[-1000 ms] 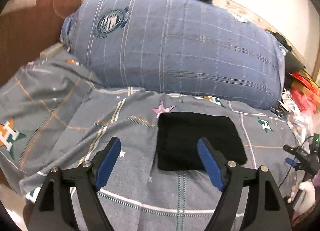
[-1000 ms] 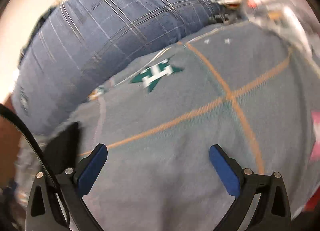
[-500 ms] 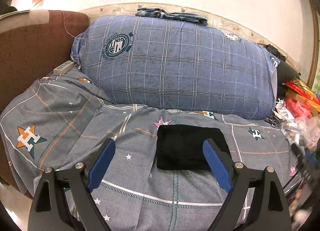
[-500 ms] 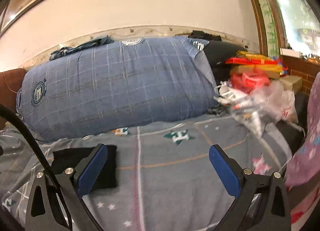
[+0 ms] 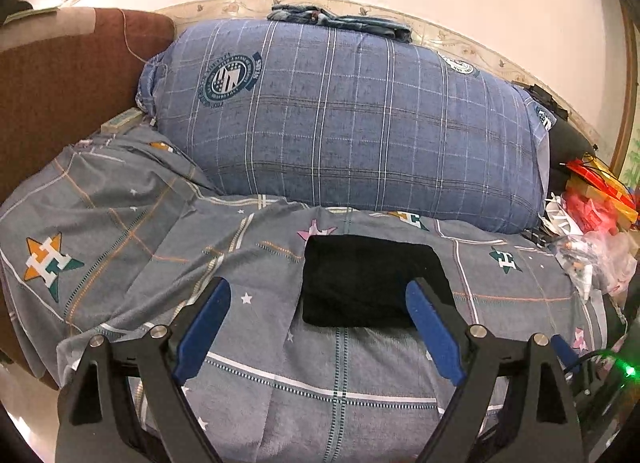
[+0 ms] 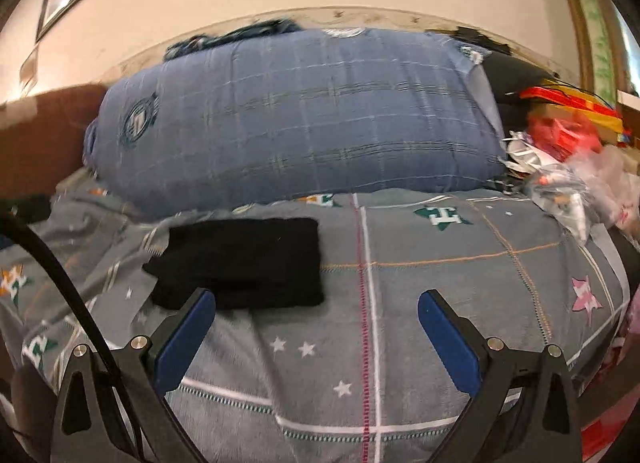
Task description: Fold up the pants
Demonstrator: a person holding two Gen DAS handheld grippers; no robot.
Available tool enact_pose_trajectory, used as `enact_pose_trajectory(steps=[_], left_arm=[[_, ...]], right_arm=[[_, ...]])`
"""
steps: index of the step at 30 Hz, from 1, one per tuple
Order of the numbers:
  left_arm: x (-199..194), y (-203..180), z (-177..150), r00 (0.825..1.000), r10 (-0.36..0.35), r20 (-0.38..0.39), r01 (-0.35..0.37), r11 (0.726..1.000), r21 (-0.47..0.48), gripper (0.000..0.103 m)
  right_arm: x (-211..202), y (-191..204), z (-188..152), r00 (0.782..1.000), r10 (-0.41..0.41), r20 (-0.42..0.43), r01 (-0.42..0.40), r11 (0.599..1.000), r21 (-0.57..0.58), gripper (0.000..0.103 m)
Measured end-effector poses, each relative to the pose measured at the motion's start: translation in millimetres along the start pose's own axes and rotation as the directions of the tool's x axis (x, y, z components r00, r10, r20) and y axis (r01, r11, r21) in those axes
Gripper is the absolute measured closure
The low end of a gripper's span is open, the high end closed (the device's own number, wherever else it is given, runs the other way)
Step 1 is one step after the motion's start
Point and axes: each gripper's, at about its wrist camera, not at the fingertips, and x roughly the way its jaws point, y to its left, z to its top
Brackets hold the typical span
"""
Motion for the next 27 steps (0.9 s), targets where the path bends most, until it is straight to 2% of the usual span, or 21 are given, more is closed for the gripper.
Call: enact_pose_trajectory(steps=[5,12,16,22,27], left_arm=[[4,3,-3,1.0,-0.001,-0.015,0.001,1.0,-0.017,0.014],[3,2,-4,1.0,0.005,-0.014,-0.005,1.0,-0.011,0.014],[2,-1,-4,1.0,0.014,-0.012,-0.014,1.0,0.013,0.014],[-6,-13,-6,0.998,0.042,0.037,-0.045,0.996,0.081,0.014],[-3,-17,-10,0.999,0.046,0.013,-0.047,0.994,0.101,0.014]], right_arm=[[13,7,-8,0.997,0.026,-0.069,-0.027,1.0,-0.01,0.0],[20,9,-14,0.993,0.042,-0.114,-0.043,0.999,-0.008,0.0],[23,6,-15,0.99,0.055,-0.134,-0.053,0.998,0.013,0.0],[23,7,-17,0.986,0.071,-0.153,-0.066,0.997,0.035,0.0],[30,10,-22,0.977,0.091,-0.19,-0.085,0.996,0.04,0.0]])
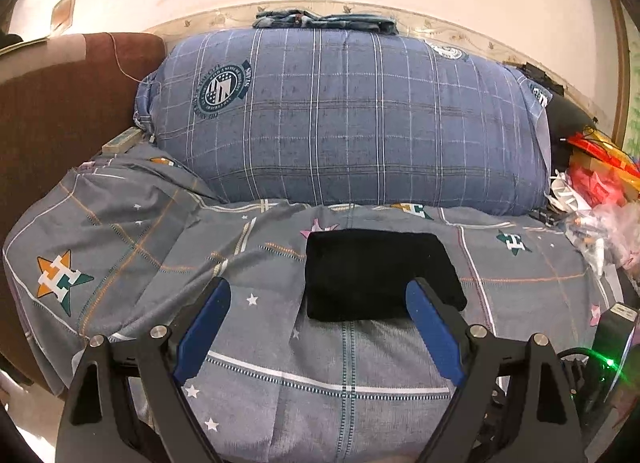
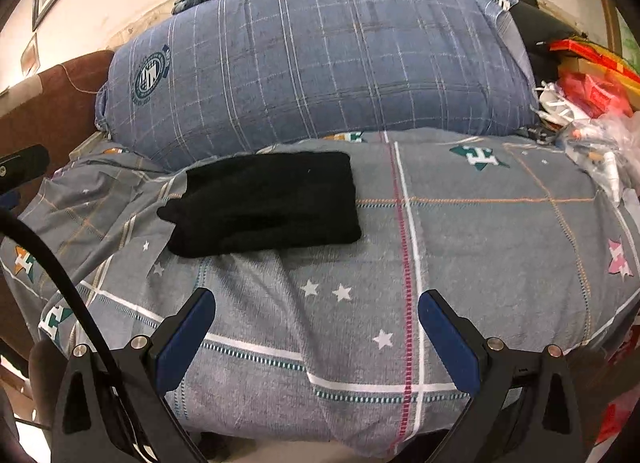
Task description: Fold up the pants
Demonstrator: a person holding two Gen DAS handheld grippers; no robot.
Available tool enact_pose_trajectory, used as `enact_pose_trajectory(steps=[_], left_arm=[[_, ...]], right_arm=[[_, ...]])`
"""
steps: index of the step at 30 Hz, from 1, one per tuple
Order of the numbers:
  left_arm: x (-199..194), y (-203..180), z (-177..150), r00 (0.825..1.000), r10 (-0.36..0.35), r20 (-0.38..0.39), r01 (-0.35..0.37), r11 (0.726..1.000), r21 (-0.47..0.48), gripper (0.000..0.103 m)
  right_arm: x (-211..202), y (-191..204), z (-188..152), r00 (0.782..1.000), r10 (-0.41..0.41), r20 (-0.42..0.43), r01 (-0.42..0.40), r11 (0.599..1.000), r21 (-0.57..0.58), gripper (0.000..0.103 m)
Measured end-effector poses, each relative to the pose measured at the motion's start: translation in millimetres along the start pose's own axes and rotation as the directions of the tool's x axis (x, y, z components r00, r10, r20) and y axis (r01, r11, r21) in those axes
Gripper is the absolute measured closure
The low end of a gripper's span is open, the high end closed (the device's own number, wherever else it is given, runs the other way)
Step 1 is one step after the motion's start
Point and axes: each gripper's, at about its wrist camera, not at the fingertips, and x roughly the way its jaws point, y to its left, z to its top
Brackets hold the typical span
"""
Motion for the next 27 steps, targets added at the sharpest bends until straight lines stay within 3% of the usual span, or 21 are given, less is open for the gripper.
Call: enact_pose_trajectory(steps=[8,27], left_arm=[[2,-10,-3,0.999,0.038,-0.025,-0.037,0.998,0.05,0.014],[10,-13,-9,0.998,0.006,-0.065,-0.002,0.999,0.051,0.014]], right_arm=[[8,13,-8,0.998,0.033,-0.054,-0.035,0.999,-0.024,0.0],[16,17,-13,0.995,0.046,-0.091,-0.05,0.998,-0.036,0.0]])
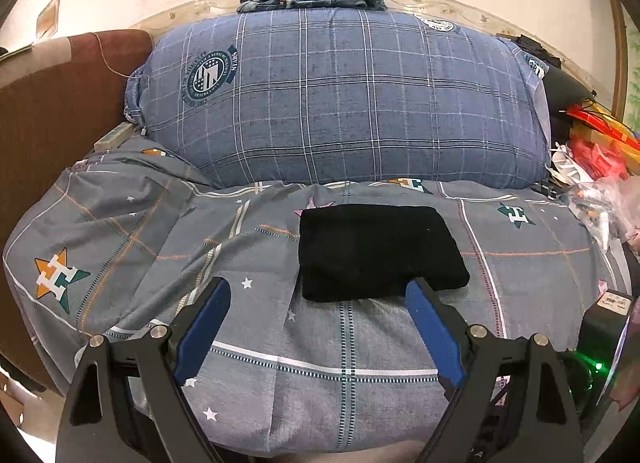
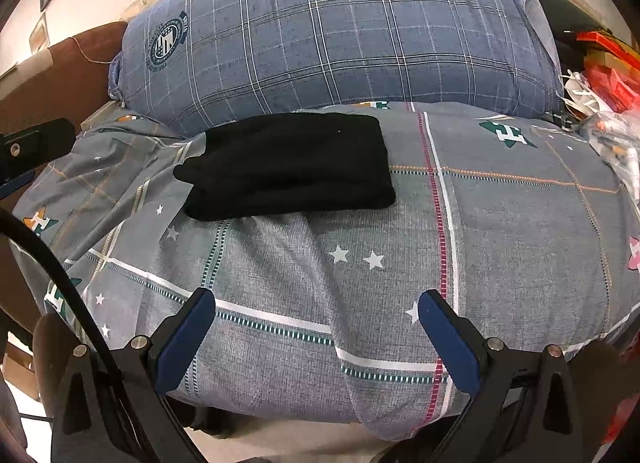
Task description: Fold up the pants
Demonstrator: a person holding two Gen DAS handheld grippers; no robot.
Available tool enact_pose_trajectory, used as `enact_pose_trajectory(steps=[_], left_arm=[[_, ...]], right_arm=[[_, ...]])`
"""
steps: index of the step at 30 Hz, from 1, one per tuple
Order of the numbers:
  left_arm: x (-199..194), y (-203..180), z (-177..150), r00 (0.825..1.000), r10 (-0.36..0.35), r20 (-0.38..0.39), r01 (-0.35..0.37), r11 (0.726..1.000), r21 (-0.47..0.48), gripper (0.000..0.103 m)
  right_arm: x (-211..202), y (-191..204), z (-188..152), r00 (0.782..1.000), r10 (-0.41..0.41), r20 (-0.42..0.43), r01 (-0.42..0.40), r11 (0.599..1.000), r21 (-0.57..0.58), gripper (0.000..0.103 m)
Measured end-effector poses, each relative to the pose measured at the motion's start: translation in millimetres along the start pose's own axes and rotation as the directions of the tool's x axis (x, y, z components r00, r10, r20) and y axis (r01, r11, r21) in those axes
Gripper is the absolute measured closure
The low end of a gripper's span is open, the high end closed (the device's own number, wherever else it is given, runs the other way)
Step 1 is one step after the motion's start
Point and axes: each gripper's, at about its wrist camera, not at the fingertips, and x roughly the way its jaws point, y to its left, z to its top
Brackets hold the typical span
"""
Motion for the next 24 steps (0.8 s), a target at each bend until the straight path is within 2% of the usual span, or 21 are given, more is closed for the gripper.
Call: enact_pose_trajectory(steps=[19,24], left_arm=[[-3,1,-9,1.0,-0.016,0.008,0.016,1.0,-0.017,0.014],[10,12,-11,0.997,-0.066,-0.039,0.064,0.997,-0.049,0.014]], right_arm=[[-2,0,-2,1.0,-0.01,0.013,0.01,1.0,0.0,0.0],[0,-6,1,1.0,-0.006,0.008,0.006,1.0,0.013,0.0]])
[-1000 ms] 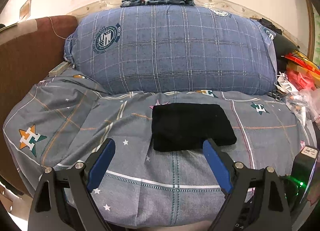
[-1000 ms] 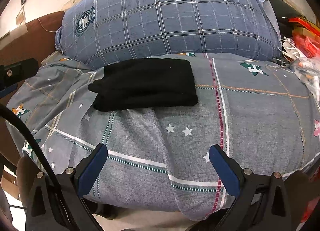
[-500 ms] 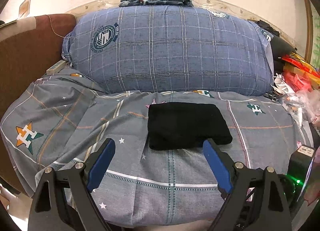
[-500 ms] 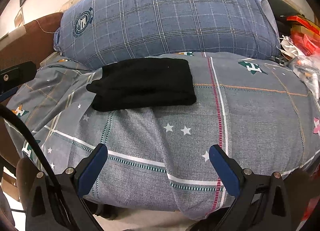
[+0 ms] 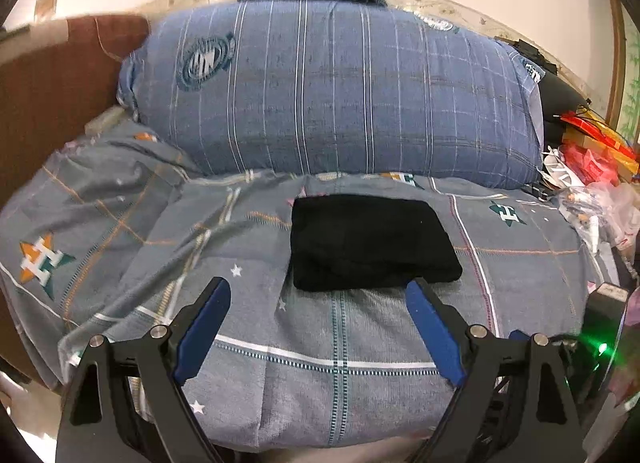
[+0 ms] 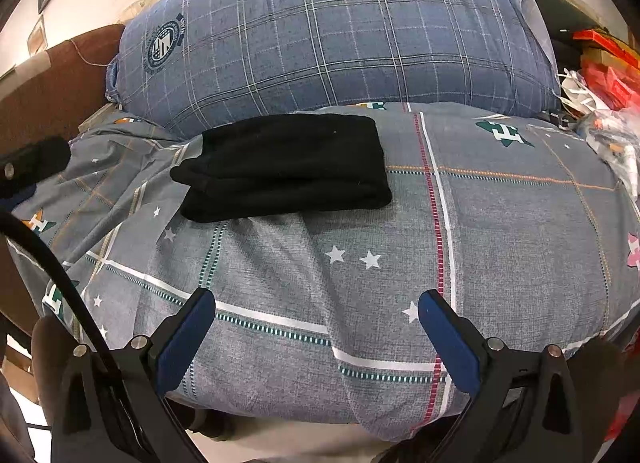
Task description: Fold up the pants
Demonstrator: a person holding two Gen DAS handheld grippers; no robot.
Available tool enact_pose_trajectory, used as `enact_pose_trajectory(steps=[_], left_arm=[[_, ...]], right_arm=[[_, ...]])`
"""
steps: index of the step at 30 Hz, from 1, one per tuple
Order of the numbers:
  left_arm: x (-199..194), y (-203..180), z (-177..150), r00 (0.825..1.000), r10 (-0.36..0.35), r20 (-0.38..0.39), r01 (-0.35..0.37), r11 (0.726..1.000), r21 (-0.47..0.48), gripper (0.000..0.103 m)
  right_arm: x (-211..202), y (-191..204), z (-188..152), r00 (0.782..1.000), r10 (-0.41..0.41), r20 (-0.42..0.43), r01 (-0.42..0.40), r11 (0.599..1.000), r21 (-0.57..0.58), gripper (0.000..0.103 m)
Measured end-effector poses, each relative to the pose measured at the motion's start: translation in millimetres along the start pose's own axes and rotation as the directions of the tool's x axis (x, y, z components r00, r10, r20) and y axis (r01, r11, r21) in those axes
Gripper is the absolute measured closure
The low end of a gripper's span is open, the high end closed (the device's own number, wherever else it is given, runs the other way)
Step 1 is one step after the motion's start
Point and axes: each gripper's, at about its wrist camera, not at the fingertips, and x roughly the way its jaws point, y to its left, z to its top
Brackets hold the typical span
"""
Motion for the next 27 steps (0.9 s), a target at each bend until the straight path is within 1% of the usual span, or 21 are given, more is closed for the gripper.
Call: enact_pose_trajectory(steps=[3,5,7,8,10,11,12,14,16,18,19,21,22,23,24,25,26,27], left_arm=[[19,27,3,0.999,-0.027,-0.047,0.023,0.997,-0.076,0.014],[38,49,9,0.996,-0.045,-0.072,0.035,0.991,-0.131,0.014],[63,64,17,0.99,-0.083,-0.11,0.064,0.984,-0.166,0.014],[79,70,22,0.983,-0.119,-0.141,0.091,0.978,-0.187,0.014],[112,78,31,0.958,-0.215,-0.192,0.167,0.957,-0.236,0.014],[132,80,35,0.936,-0.275,-0.219,0.214,0.94,-0.266,0.014],[147,80,38,0.922,-0.307,-0.237,0.236,0.928,-0.287,0.014],[180,80,44,0.896,-0.355,-0.268,0.263,0.909,-0.324,0.014],[204,76,49,0.875,-0.388,-0.288,0.285,0.896,-0.341,0.014],[226,67,52,0.841,-0.438,-0.316,0.329,0.88,-0.343,0.014],[239,59,52,0.822,-0.455,-0.343,0.346,0.877,-0.334,0.014],[256,47,48,0.795,-0.476,-0.377,0.367,0.871,-0.327,0.014],[265,44,47,0.786,-0.485,-0.384,0.374,0.867,-0.33,0.01],[266,43,49,0.794,-0.491,-0.358,0.385,0.862,-0.33,0.006],[266,39,50,0.798,-0.488,-0.354,0.381,0.863,-0.331,0.006],[265,36,50,0.804,-0.48,-0.35,0.374,0.867,-0.33,0.008],[261,33,52,0.808,-0.477,-0.346,0.373,0.869,-0.326,0.021],[256,30,52,0.818,-0.463,-0.342,0.367,0.877,-0.31,0.026]], right_arm=[[2,-11,7,1.0,-0.002,0.001,0.002,1.0,0.019,0.0],[7,-23,16,1.0,-0.013,0.001,0.013,0.999,0.031,0.0],[15,-35,32,1.0,-0.02,-0.002,0.02,0.999,0.04,0.0],[22,-43,44,1.0,-0.021,-0.002,0.021,0.999,0.044,0.0],[36,-54,66,1.0,-0.006,-0.005,0.006,0.999,0.053,0.0],[44,-59,76,1.0,0.004,-0.005,-0.004,0.998,0.064,0.0],[54,-66,87,1.0,0.018,-0.008,-0.017,0.997,0.075,0.0],[82,-78,107,0.996,0.077,-0.046,-0.072,0.992,0.103,0.0],[115,-92,122,0.985,0.137,-0.104,-0.119,0.98,0.16,0.0],[139,-102,131,0.973,0.188,-0.136,-0.157,0.965,0.21,0.0],[150,-106,134,0.966,0.212,-0.145,-0.175,0.956,0.235,0.0],[167,-109,139,0.952,0.263,-0.157,-0.215,0.939,0.267,0.001],[176,-108,143,0.948,0.279,-0.155,-0.231,0.935,0.27,0.001],[178,-104,145,0.95,0.276,-0.146,-0.232,0.938,0.258,0.001],[184,-99,150,0.947,0.284,-0.151,-0.242,0.939,0.246,0.001],[187,-94,152,0.942,0.294,-0.16,-0.252,0.938,0.239,0.004],[188,-88,154,0.937,0.305,-0.168,-0.264,0.936,0.232,0.012],[190,-80,155,0.92,0.341,-0.195,-0.296,0.928,0.227,0.032]])
